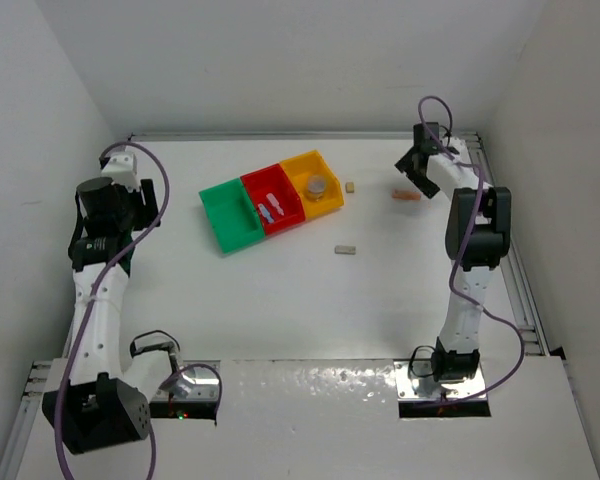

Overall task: Sort the stationery into containers
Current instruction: Move the stationery to the center of the board.

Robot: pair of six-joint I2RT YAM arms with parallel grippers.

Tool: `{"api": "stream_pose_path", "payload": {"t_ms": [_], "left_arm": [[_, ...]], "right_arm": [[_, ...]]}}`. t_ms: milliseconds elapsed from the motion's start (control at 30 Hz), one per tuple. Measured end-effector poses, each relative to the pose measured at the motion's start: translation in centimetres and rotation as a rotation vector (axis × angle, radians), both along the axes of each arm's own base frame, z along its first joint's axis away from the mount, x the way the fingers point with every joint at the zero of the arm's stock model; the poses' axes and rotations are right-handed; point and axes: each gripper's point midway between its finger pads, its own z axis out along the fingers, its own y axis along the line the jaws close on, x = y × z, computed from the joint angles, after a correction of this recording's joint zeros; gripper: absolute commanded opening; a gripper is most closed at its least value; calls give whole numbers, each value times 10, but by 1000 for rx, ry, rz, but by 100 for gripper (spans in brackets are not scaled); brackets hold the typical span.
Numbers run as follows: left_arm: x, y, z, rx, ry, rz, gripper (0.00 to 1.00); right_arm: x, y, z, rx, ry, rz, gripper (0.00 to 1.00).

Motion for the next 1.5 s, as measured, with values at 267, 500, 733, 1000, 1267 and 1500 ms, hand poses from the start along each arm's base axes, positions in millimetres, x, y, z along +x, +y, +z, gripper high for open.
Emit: {"api": "stream_pose_path", "payload": {"t_ms": [267, 500, 733, 1000, 1267, 1500], "left_arm": [[4, 16, -1, -23, -59, 54, 62], [12, 23, -28, -59, 20, 83, 62], [15, 24, -24, -55, 1, 83, 62], [18, 26, -20, -48, -19, 85, 62], [19, 27, -18, -44, -27, 89, 62], [20, 29, -15, -36, -40, 95, 63]], "right_arm": [[-52, -10, -46, 93, 50, -272, 81], [-21, -10, -17, 154, -62, -356, 78], [-18, -3, -31, 207, -52, -378, 71], [-22, 4, -52, 251, -9, -396, 64], [-24, 7, -61, 266, -1, -399, 31], [-20, 7, -62, 270, -28, -387, 22]]}}
